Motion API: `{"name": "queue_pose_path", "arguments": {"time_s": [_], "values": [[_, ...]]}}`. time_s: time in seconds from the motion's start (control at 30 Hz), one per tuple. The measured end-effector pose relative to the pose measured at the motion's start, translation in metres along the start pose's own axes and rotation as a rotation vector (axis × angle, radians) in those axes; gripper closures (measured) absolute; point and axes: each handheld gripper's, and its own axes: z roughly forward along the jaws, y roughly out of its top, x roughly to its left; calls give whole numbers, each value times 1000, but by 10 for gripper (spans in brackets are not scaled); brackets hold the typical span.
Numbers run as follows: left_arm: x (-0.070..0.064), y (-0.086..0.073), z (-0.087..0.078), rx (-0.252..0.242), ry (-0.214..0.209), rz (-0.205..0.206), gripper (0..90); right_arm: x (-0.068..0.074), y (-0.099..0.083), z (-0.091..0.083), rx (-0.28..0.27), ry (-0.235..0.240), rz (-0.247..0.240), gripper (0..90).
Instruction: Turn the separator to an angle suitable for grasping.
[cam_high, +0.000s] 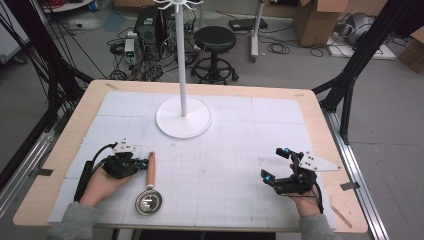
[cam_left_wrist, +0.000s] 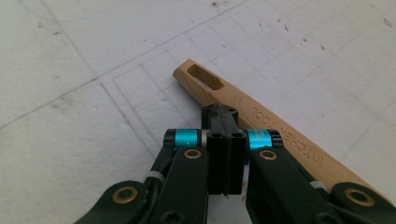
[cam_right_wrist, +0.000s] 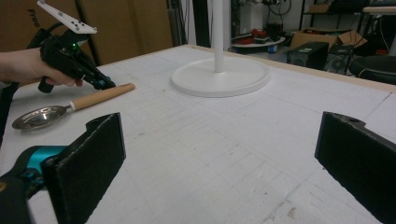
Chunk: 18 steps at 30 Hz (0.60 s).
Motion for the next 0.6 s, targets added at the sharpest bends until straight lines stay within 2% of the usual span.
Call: {"name": "queue_pose_path", "arguments": {"time_s": [0.33, 0.53, 0.6], "values": [[-14, 12, 12, 22, -14, 40, 900, 0, 0, 0, 7, 9, 9, 9], [-20, 17, 17, 25, -20, 48, 900, -1, 0, 0, -1, 9, 10, 9], [-23, 19, 19, 32, -20, 64, 900, -1, 0, 0, 0, 11, 8, 9]]}}
